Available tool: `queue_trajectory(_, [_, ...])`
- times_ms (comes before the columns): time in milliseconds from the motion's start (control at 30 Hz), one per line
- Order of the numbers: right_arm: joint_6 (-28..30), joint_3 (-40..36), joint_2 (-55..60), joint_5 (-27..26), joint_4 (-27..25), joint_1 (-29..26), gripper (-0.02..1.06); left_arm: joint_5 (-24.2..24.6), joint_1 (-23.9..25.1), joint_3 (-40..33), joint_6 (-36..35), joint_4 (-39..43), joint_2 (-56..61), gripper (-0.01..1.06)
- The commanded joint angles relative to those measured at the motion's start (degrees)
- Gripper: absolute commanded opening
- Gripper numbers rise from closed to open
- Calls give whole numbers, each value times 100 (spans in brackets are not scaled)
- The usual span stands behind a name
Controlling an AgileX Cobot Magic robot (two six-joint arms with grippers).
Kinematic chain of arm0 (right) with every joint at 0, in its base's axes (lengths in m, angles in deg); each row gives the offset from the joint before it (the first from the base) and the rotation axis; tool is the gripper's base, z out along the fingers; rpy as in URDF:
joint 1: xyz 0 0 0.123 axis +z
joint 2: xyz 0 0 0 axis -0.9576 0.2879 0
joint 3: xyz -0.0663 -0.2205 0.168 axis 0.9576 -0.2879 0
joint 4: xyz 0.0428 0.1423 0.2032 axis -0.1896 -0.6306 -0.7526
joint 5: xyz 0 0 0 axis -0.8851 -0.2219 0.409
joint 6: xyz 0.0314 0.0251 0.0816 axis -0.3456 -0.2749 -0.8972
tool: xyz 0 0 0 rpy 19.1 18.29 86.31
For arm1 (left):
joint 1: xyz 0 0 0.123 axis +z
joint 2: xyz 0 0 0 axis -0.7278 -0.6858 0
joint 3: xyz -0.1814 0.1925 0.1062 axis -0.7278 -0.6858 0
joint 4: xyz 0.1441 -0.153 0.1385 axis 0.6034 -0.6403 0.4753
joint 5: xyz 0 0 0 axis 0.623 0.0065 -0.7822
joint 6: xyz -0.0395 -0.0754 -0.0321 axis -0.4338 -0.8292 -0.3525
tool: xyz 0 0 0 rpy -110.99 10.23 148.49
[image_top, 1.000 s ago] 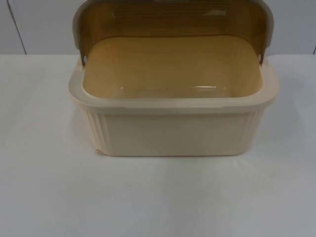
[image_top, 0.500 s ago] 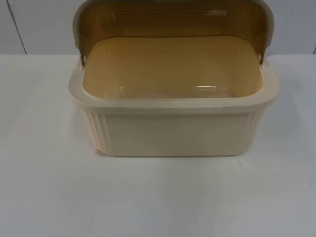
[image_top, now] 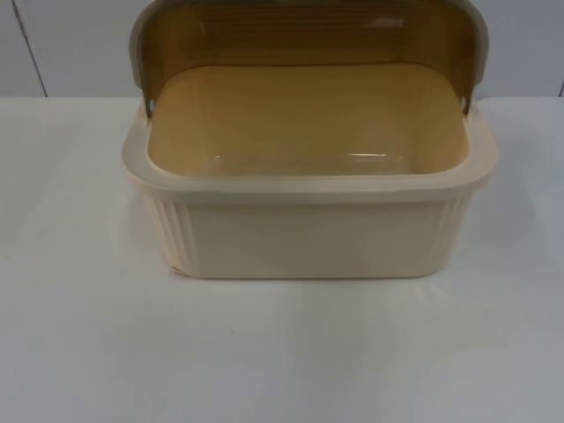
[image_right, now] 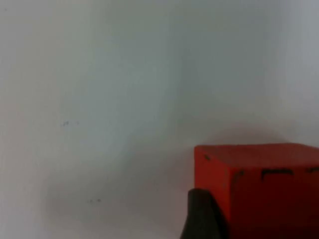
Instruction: Open the box lid with the left hand, place the block into the box with the right hand, then close the box lid with the left hand.
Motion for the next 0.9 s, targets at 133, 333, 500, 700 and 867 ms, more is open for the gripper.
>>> queue_trajectory(133, [-12, 30, -290, 3, 10, -18, 15, -1, -40, -26, -10, 24, 32, 103])
queue_trajectory(333, [-516, 264, -714, -27, 7, -18, 0, -1, -40, -26, -10, 24, 32, 103])
queue_trajectory(500, [-1084, 700, -1010, 95, 7, -18, 0, -11, -40, -26, -10, 23, 32, 103])
queue_trajectory(700, [-1225, 1635, -1133, 919, -63, 70, 0, -11, -40, -26, -10, 23, 32, 103])
queue_trajectory(867, [-860, 2519, -1133, 1431, -137, 484, 0, -11, -40, -26, -10, 23, 32, 103])
